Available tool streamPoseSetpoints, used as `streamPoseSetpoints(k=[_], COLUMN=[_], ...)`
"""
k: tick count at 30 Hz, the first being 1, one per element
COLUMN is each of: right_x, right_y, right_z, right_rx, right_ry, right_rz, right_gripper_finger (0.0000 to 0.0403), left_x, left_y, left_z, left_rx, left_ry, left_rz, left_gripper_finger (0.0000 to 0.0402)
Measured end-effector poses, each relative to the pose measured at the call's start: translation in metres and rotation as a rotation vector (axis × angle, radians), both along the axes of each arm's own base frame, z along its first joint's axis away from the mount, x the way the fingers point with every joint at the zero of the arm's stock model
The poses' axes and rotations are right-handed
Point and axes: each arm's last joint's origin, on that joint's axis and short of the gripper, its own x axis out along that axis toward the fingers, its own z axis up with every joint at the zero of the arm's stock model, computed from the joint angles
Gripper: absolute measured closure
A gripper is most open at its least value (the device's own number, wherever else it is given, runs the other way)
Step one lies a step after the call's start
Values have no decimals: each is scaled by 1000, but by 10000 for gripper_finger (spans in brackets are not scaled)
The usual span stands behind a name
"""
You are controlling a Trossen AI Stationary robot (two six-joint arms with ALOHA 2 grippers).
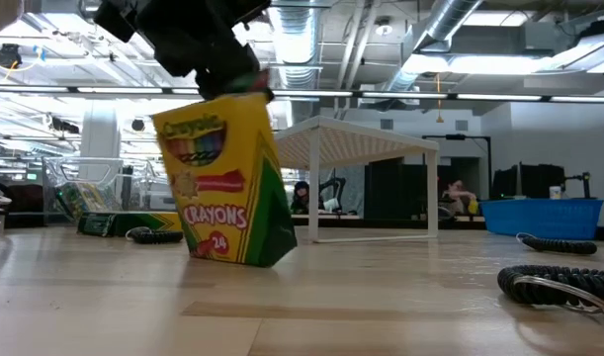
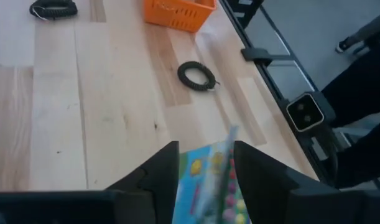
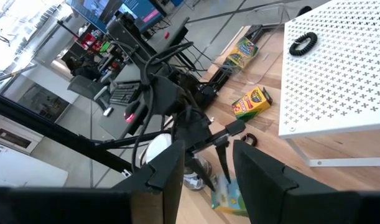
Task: Pick & Place Office Desk Supplies
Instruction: Put the crayon box into the transparent bin
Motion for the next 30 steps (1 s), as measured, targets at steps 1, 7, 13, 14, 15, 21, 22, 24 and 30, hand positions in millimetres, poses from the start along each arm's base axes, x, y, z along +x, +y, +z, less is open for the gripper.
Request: streamPoseSetpoints(k=[1, 7, 13, 14, 15, 21, 22, 24, 30], right_x=[0, 0, 0, 0, 0, 0, 0, 0, 0], right_y=[0, 0, 0, 0, 0, 0, 0, -1, -1], right_z=[0, 0, 0, 0, 0, 0, 0, 0, 0], right_rx=[-1, -1, 2, 2, 2, -3, -3, -4, 3], right_ry=[1, 2, -1, -1, -1, 3, 4, 4, 2], right_rz=[0, 1, 1, 1, 1, 0, -1, -1, -6], right_gripper_finger=[269, 269, 269, 269, 269, 269, 269, 269, 269], left_x=[-1, -3, -9, -11, -13, -15, -12, -9, -1], left_y=[0, 1, -1, -3, -5, -9, -10, -9, 6], left_z=[0, -4, 8, 10, 11, 19, 22, 27, 36], left_rx=[9, 40, 34, 37, 40, 58, 66, 85, 88], left_ry=[1, 37, 12, 12, 13, 3, -6, -23, -12], left_rz=[-6, -19, -28, -38, -48, -77, -84, -79, -12], left_gripper_finger=[259, 259, 251, 248, 244, 202, 194, 180, 163])
